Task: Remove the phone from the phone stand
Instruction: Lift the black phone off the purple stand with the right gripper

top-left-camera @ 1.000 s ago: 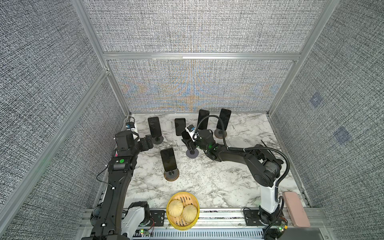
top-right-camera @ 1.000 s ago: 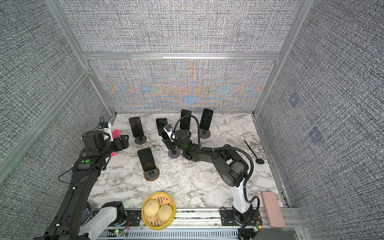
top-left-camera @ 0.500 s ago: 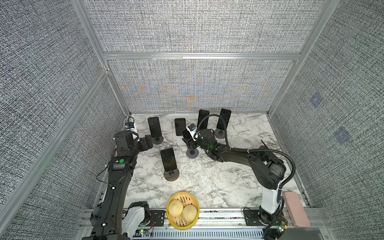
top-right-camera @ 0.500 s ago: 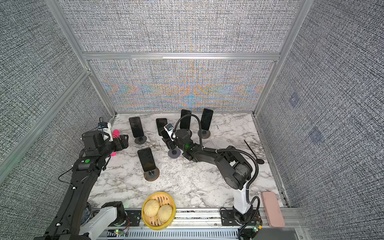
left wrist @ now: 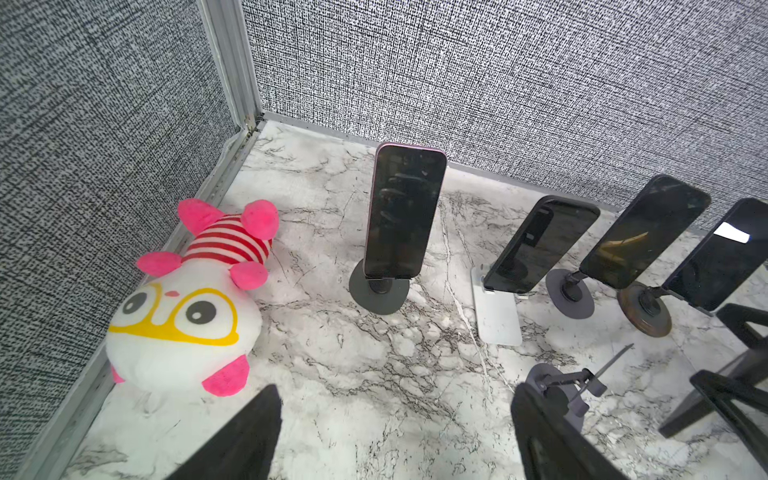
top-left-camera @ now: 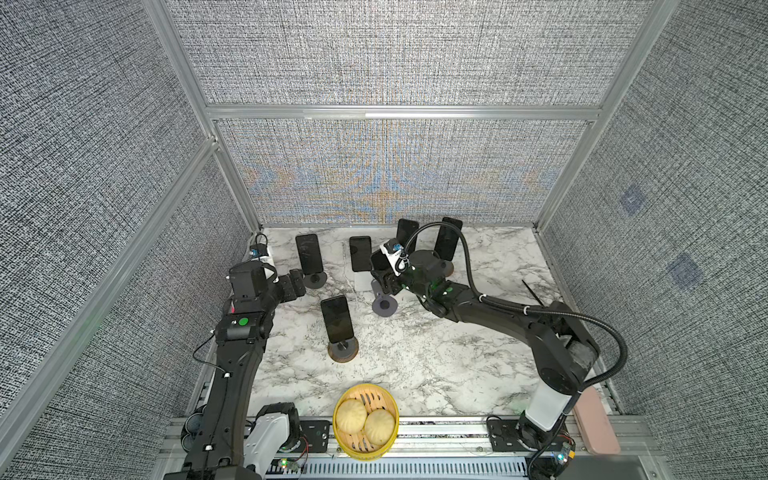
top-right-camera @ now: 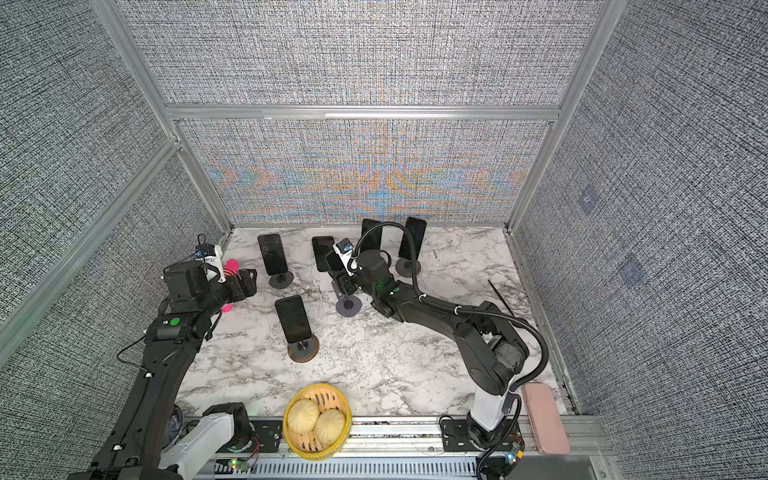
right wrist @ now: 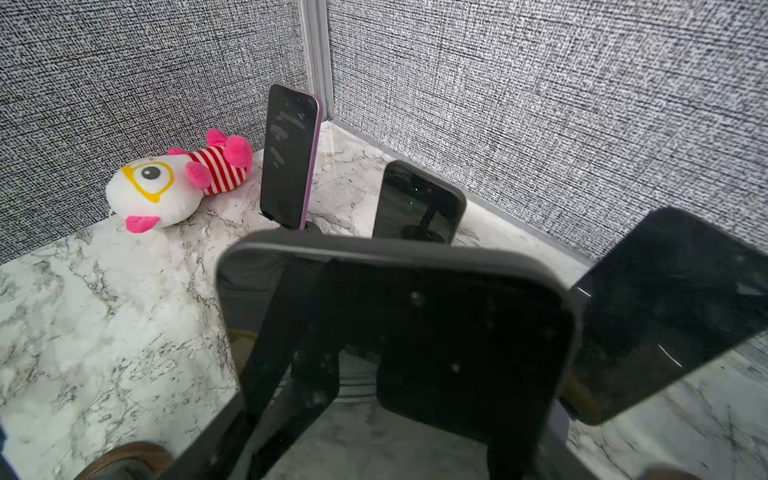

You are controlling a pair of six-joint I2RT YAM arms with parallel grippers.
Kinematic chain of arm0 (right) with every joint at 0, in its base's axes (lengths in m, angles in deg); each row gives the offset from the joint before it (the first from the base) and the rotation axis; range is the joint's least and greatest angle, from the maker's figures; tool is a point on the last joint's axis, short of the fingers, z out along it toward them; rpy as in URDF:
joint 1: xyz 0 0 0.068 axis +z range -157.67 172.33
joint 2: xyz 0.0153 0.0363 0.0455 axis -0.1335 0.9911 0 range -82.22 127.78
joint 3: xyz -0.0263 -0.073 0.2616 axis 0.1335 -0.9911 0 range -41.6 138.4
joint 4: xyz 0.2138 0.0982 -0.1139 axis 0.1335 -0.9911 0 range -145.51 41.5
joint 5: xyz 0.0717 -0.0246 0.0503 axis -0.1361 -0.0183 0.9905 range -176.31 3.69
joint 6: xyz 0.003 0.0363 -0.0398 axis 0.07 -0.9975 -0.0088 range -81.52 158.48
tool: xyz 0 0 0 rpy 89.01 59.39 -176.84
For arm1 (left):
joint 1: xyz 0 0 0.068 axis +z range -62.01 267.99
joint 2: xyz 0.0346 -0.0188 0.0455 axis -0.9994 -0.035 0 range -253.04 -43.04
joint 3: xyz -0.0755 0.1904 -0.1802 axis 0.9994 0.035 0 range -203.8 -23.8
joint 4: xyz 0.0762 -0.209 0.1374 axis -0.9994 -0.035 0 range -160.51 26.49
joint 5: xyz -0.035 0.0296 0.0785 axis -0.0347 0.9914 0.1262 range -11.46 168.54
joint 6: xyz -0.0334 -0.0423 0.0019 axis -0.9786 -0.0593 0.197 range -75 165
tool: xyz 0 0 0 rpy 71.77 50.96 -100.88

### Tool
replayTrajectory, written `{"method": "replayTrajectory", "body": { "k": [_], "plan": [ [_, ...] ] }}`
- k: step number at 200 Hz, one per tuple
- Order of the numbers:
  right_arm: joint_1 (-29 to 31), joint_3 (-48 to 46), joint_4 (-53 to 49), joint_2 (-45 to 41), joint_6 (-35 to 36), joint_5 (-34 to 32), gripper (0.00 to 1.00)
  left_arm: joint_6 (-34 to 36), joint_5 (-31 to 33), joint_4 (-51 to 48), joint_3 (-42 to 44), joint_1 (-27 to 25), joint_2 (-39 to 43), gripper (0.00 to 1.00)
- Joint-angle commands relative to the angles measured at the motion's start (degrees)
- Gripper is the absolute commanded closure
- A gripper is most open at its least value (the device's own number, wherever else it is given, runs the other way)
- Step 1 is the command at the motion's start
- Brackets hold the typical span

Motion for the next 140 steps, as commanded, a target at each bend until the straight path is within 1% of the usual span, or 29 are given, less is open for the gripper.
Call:
{"method": "replayTrajectory", "body": {
  "k": [1,40,61,77,89,107,126,140],
  "plan": [
    [-1.1,0.3,-7.3,-3.0,-2.7,-1.9,0.41,-0.7,-0.7,1.1,0.0,0.1,-0.2,0.13],
    [-4.3,0.3,-20.6,-8.5,-5.8,-3.2,0.42,-1.1,-0.9,1.1,0.0,0.1,-0.5,0.13],
    [-7.2,1.5,-31.5,-11.2,-10.6,-3.2,0.44,-1.1,-1.0,1.1,0.1,0.1,-0.4,0.13],
    [-10.0,2.5,-38.8,-12.8,-14.3,-1.5,0.45,-1.2,-0.9,1.1,0.1,0.0,-0.4,0.14],
    [-11.6,3.5,-44.7,-13.4,-16.4,-1.8,0.47,-1.3,-1.1,1.1,0.1,0.0,-0.4,0.14],
    [-13.7,4.6,-52.5,-14.1,-17.1,-2.9,0.49,-1.4,-1.3,1.1,0.1,0.1,-0.5,0.14],
    [-16.9,4.0,-56.8,-15.1,-16.9,-1.7,0.51,-1.4,-1.3,1.1,0.1,0.1,-0.5,0.14],
    [-19.8,3.1,-58.6,-15.6,-16.2,0.4,0.58,-1.5,-1.4,1.0,0.1,0.1,-0.5,0.14]
  ]
}}
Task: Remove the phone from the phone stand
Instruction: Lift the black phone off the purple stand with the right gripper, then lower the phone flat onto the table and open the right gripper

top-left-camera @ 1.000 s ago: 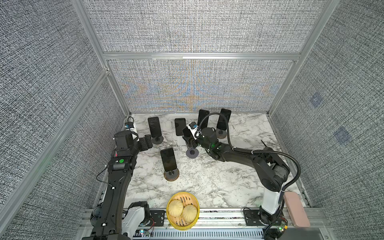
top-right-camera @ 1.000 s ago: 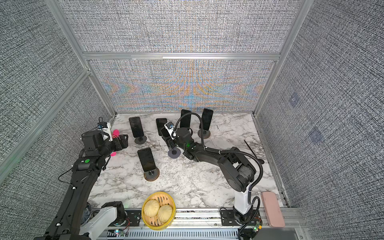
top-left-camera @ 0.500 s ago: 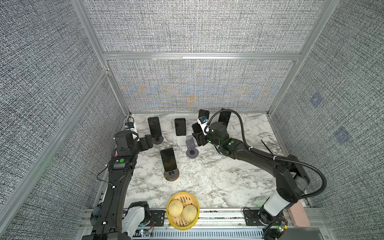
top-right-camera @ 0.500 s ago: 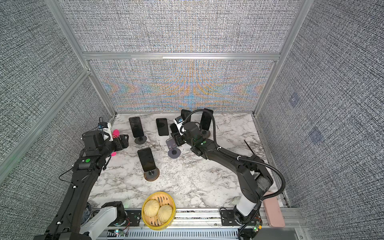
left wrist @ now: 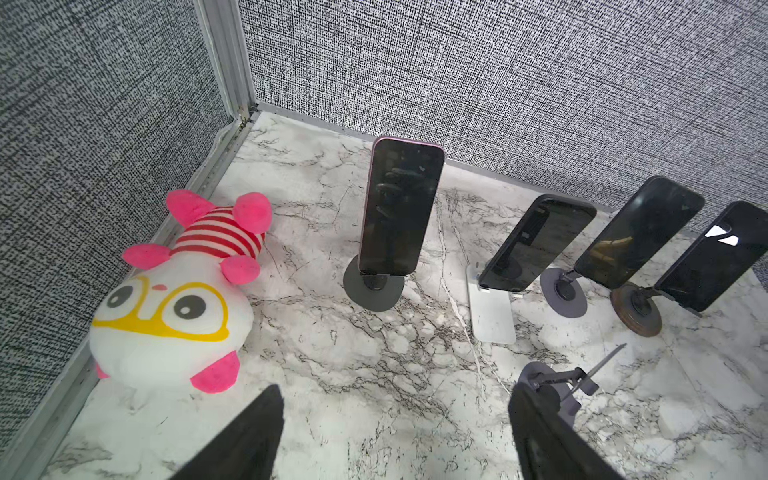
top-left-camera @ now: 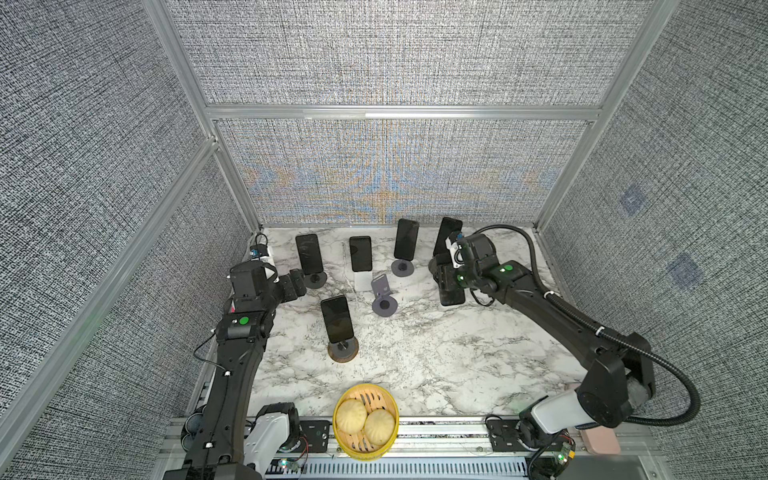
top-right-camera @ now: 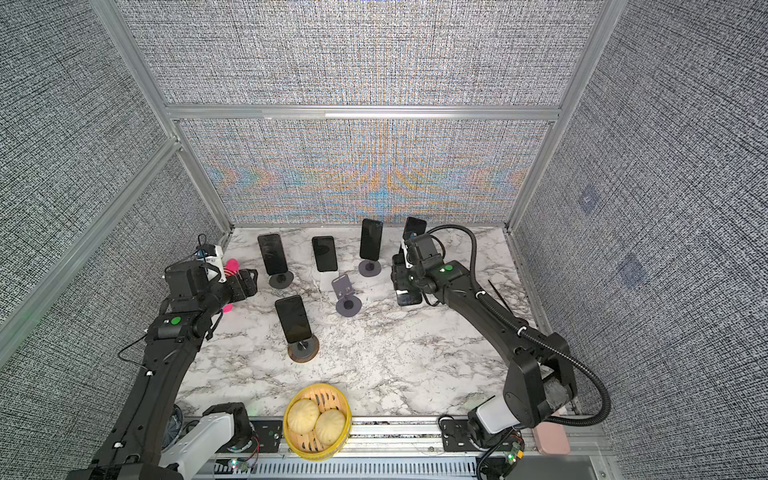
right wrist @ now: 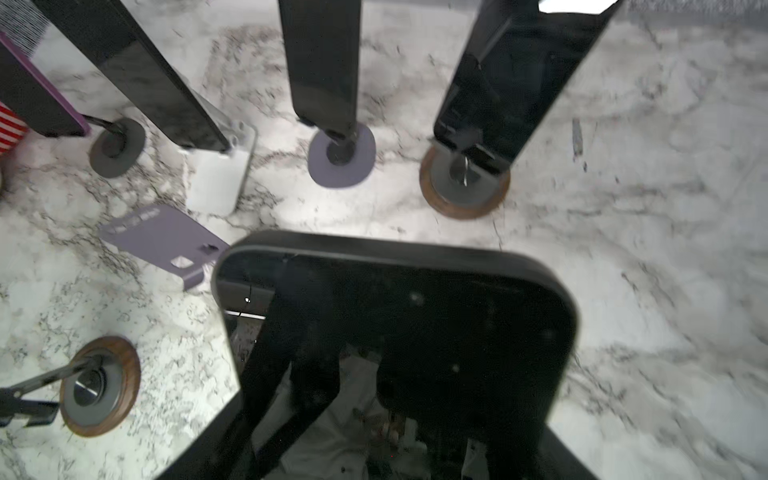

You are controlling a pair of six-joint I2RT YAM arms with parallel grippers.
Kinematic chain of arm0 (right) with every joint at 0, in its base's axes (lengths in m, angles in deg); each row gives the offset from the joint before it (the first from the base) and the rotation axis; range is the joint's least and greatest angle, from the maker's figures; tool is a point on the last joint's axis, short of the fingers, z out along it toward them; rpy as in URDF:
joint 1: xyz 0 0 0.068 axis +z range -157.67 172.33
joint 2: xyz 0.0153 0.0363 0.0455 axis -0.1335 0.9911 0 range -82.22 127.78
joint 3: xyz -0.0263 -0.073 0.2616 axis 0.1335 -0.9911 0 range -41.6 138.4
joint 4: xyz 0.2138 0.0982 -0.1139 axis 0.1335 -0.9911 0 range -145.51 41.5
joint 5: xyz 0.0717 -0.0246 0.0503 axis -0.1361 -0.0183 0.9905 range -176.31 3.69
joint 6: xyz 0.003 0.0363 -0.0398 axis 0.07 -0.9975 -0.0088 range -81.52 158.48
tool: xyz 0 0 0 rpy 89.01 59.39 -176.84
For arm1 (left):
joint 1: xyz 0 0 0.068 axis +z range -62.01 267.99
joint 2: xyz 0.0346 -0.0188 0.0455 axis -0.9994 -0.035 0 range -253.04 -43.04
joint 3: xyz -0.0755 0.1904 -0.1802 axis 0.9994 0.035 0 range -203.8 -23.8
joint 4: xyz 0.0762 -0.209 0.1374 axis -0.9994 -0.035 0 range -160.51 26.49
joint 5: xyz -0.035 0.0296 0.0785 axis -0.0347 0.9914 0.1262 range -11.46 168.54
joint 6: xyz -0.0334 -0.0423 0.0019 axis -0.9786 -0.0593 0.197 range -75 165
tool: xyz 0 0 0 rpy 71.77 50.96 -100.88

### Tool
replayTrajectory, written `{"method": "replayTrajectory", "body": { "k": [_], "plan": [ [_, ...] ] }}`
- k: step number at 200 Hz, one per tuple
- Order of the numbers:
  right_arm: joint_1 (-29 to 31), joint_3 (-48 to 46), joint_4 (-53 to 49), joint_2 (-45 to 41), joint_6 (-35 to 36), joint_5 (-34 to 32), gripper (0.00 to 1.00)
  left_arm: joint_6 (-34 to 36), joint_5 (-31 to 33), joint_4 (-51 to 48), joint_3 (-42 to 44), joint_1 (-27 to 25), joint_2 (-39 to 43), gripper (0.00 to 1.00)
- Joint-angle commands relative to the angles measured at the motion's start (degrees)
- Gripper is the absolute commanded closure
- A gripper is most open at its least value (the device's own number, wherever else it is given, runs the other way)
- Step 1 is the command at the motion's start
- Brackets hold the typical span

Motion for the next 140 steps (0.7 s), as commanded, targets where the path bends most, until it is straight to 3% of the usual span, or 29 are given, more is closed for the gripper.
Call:
{"method": "replayTrajectory", "body": {
  "k": [1,40,68,140],
  "plan": [
    [-3.7,-0.7,-8.3,-0.9,-0.8,1.8,0.58,-0.2,-0.7,0.9,0.0,0.1,-0.1,0.14],
    [-11.1,-1.8,-11.5,1.1,3.0,7.1,0.60,-0.3,-0.9,1.0,0.0,0.0,0.0,0.14],
    [-14.9,0.0,-12.0,7.1,5.7,11.0,0.60,-0.4,-1.0,0.9,0.0,0.0,-0.1,0.14],
    [-16.1,9.1,-12.8,23.6,9.0,9.3,0.60,0.0,-0.4,0.7,0.0,0.1,0.2,0.14]
  ]
}}
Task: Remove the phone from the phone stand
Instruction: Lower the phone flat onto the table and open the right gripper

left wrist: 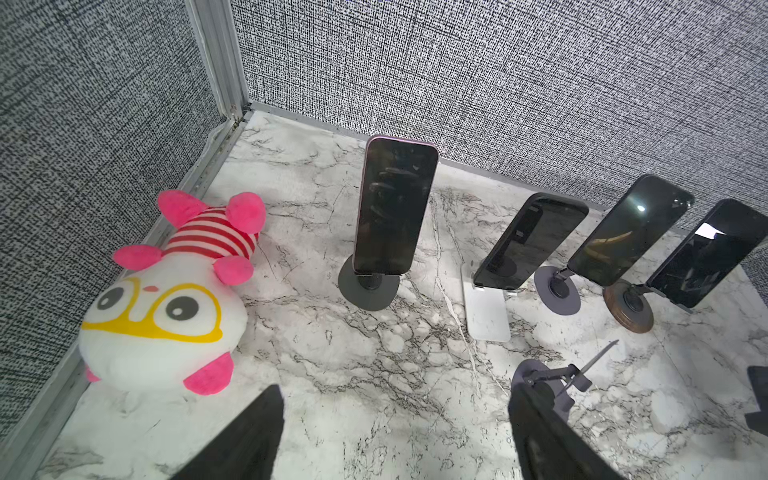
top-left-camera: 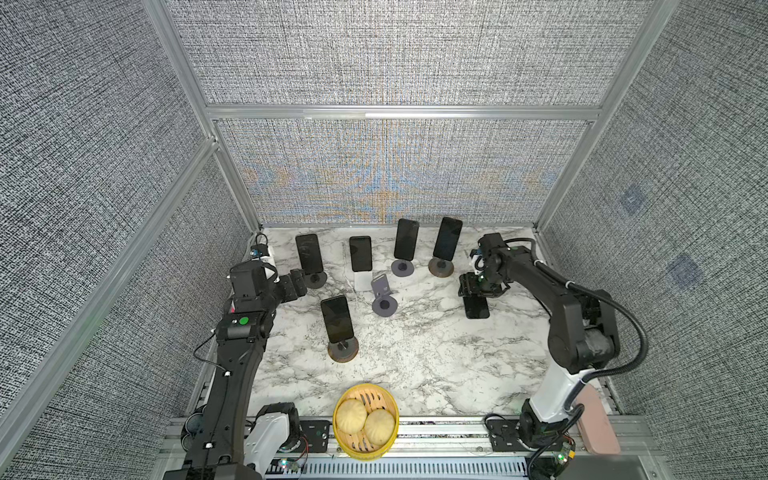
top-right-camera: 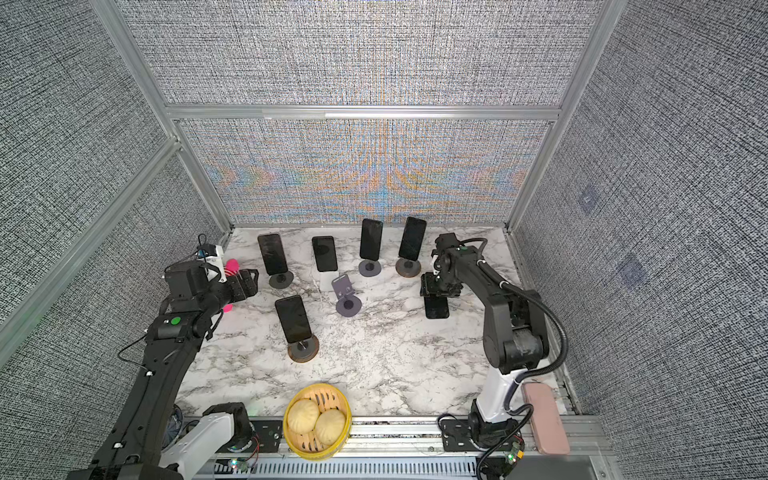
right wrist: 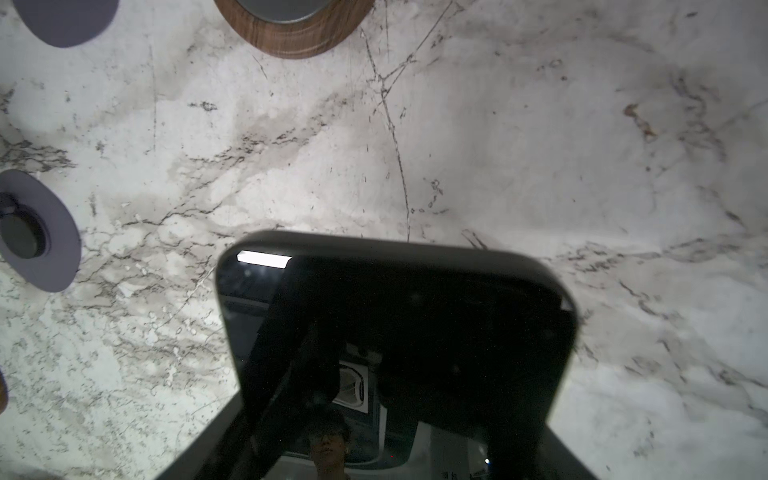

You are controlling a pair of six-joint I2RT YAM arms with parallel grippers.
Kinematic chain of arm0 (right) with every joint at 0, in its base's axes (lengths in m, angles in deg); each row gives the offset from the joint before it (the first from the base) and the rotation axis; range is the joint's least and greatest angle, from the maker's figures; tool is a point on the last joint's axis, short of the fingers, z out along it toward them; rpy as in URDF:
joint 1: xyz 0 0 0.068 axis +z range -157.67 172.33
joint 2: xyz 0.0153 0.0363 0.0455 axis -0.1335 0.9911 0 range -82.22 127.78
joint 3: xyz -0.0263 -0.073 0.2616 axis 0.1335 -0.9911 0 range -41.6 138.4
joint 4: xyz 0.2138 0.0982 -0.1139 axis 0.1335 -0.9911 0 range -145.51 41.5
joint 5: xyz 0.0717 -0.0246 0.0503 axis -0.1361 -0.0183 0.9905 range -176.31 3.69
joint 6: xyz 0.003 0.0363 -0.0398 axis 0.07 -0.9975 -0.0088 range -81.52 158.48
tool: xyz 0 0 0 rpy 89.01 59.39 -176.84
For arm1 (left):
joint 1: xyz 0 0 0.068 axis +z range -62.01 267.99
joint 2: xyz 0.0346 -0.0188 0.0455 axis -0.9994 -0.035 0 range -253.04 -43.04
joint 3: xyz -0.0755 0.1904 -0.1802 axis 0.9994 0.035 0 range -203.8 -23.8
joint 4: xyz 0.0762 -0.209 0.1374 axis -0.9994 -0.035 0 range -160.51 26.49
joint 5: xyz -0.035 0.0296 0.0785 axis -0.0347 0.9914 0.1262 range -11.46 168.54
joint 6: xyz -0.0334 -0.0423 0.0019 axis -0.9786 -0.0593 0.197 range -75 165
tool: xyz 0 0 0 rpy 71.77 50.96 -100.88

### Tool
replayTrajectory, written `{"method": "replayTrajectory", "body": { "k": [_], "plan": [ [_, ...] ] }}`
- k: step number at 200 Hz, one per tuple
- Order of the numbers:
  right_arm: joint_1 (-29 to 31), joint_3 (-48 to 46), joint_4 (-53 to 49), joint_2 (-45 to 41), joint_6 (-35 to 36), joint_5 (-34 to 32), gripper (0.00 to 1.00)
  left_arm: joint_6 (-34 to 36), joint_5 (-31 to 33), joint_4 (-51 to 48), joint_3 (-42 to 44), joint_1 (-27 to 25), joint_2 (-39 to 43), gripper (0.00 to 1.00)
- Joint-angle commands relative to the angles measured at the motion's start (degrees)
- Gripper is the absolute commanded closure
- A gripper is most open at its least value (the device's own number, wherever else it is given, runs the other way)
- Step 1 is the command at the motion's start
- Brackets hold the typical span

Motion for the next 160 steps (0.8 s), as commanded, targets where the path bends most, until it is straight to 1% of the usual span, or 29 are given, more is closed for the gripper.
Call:
{"method": "replayTrajectory", "body": {
  "k": [1,35,62,78,148,160],
  "plan": [
    [-0.1,1.8,-0.7,3.2,1.1,-0.4,0.60,0.1,0.4,0.7,0.0,0.1,0.1,0.14],
    [-0.1,2.1,1.8,6.5,0.1,-2.2,0.58,0.0,0.3,0.7,0.1,0.0,-0.1,0.14],
    [-0.1,2.3,3.0,7.9,0.2,-3.3,0.53,-0.1,0.2,0.7,0.0,0.0,-0.2,0.14],
    [-0.1,2.5,3.5,8.9,0.6,-3.6,0.51,0.0,0.3,0.7,0.1,0.0,-0.1,0.14],
    [-0.1,2.5,5.1,10.9,0.5,-3.4,0.50,0.2,0.6,0.4,0.0,0.1,-0.3,0.14],
    [-0.1,2.9,4.9,11.0,0.3,-3.4,0.48,0.2,0.8,0.4,0.0,0.1,-0.3,0.15]
  ]
}}
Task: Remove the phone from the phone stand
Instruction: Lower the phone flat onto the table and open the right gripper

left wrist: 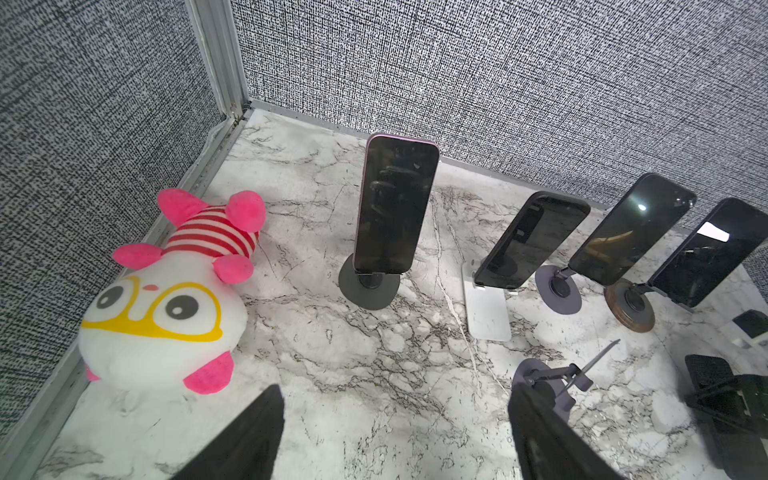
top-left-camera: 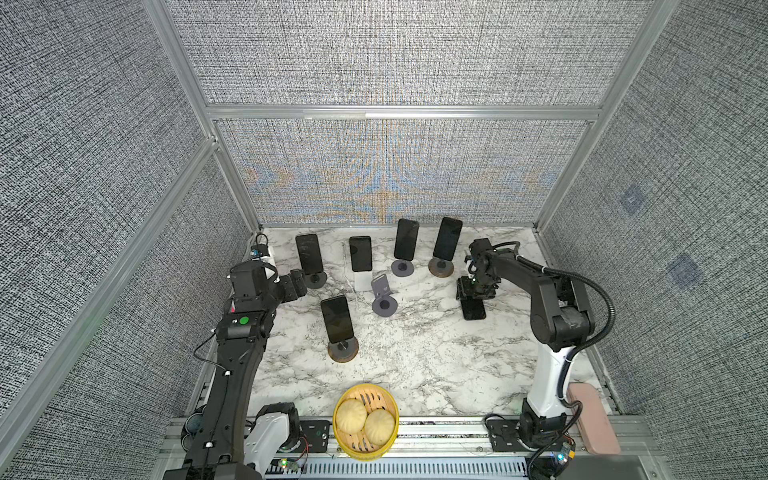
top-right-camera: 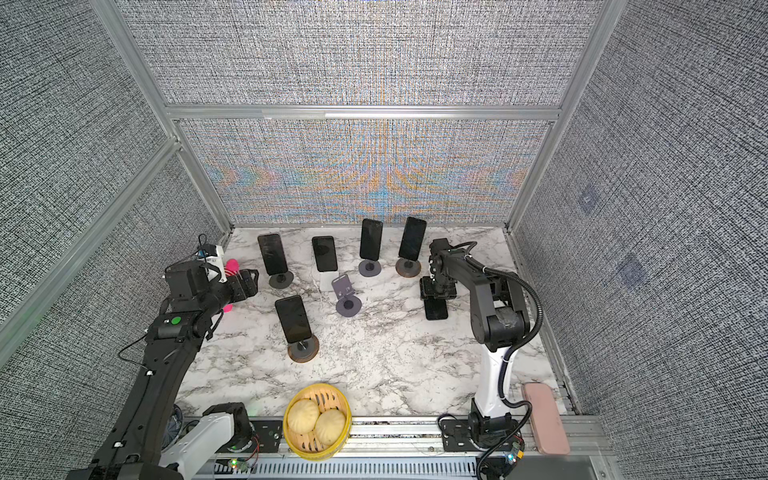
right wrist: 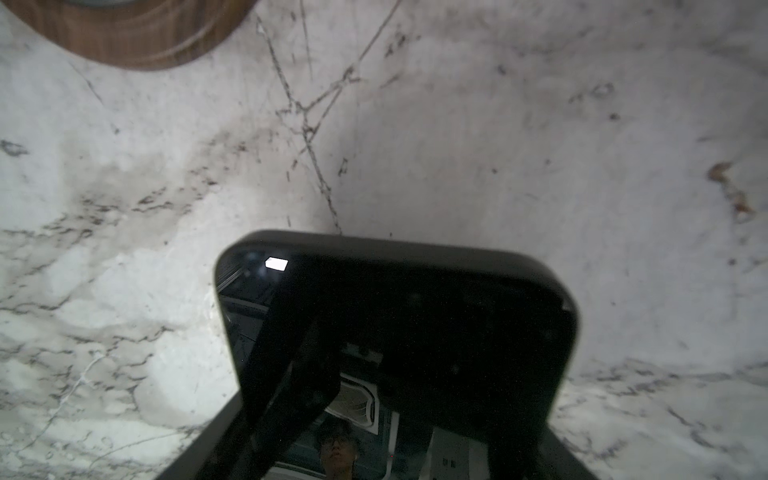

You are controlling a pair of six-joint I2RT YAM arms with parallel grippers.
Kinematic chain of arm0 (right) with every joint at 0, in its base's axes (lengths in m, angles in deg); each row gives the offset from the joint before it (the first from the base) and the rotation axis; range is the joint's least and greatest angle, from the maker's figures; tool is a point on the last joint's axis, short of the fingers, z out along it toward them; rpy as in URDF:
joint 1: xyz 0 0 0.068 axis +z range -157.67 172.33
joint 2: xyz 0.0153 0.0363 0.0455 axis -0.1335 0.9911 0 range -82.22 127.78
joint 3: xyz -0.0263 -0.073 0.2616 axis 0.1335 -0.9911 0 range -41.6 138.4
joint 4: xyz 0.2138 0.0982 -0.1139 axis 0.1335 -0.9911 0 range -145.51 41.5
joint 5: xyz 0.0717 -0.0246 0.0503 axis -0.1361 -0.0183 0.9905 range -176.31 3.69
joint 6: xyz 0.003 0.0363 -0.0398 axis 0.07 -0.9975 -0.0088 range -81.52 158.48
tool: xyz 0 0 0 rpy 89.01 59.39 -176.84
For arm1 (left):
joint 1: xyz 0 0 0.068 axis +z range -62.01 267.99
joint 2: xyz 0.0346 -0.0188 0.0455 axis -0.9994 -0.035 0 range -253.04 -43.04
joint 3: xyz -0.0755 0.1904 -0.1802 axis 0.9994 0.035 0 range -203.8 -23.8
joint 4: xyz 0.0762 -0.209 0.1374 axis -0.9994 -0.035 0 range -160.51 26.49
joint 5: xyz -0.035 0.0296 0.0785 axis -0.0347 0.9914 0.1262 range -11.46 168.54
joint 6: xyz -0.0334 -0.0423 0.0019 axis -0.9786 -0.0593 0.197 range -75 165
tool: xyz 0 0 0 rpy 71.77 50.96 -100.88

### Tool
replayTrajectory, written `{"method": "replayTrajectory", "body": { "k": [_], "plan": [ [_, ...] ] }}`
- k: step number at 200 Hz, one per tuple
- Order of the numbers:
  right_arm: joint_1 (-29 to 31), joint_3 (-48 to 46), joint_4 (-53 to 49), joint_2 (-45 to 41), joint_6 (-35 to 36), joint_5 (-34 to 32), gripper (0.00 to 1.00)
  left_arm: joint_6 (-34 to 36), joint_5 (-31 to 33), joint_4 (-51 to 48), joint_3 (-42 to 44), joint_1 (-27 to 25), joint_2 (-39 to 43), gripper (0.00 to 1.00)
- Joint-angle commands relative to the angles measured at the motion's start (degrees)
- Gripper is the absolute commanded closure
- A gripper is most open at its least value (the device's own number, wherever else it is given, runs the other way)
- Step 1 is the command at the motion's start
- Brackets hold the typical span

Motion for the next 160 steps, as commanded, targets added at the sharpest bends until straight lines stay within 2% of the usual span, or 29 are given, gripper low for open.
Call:
{"method": "replayTrajectory", "body": {
  "k": [1,48,79,160],
  "plan": [
    [0.0,0.5,0.3,0.7,-0.1,0.8,0.48,0.2,0.8,0.4,-0.1,0.0,-0.1,0.15],
    [0.0,2.0,-1.1,0.1,-1.4,1.4,0.34,0.5,1.4,0.2,-0.1,0.1,0.4,0.15],
    [0.0,3.2,-2.8,0.0,-1.8,0.7,0.20,0.4,1.4,0.1,0.0,0.0,0.4,0.15],
    [0.0,4.6,-4.8,0.1,-1.7,0.4,0.18,0.7,1.6,0.0,-0.1,0.1,0.9,0.15]
  ]
}}
